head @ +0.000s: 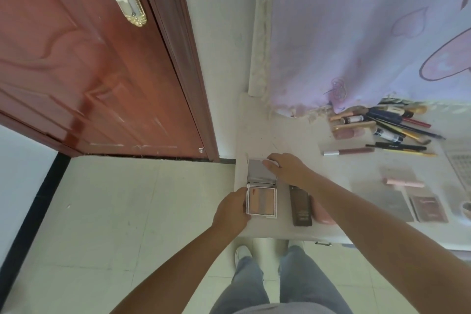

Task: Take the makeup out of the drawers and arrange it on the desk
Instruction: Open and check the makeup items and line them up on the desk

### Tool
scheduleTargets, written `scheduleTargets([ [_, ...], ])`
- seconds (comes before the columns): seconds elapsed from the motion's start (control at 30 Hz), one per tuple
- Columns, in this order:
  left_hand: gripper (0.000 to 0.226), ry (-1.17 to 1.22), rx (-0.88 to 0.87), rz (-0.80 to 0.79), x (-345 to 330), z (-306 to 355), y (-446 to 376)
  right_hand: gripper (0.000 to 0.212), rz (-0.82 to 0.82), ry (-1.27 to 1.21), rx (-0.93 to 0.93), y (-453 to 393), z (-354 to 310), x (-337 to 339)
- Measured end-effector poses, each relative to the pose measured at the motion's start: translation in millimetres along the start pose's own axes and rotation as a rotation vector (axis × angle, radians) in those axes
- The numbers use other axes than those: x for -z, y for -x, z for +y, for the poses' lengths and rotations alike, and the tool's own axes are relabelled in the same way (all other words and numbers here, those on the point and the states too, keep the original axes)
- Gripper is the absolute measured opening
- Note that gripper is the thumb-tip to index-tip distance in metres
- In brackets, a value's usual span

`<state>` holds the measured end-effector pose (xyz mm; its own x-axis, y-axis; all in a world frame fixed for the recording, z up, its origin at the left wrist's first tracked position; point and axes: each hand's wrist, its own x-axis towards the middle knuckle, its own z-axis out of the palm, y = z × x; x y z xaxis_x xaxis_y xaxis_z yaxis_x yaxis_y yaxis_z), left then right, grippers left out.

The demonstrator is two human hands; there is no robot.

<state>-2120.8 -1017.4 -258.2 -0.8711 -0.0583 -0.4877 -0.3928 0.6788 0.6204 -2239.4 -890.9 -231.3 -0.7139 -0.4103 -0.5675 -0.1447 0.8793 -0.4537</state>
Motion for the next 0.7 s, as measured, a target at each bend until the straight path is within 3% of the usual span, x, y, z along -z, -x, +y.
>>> scheduleTargets([
  [0.13, 0.046, -0.038, -0.022, -0.017, 0.6, -0.5, 2.6, 0.036, 0.0, 0.054, 0.016, 4.2, -1.3, 4.4],
  [0.3, 0.054, -0.019, -0.012, -0.012, 0.0, -0.6, 1.5, 0.036, 0.232, 0.023, -0.092, 11.1, 22.5, 5.3],
  [0.5, 0.055, -0.04, -0.011, 0.001, -6.3, -3.1, 0.0, 0.043, 0.132, 0.11, -0.281, 22.1, 32.6, -2.4],
  [0.7, 0.053, -0.051, -0.008, 0.006, -6.1, -0.4, 0.0, 0.022, 0.193, -0.048, -0.332, 20.1, 31.7, 1.3],
])
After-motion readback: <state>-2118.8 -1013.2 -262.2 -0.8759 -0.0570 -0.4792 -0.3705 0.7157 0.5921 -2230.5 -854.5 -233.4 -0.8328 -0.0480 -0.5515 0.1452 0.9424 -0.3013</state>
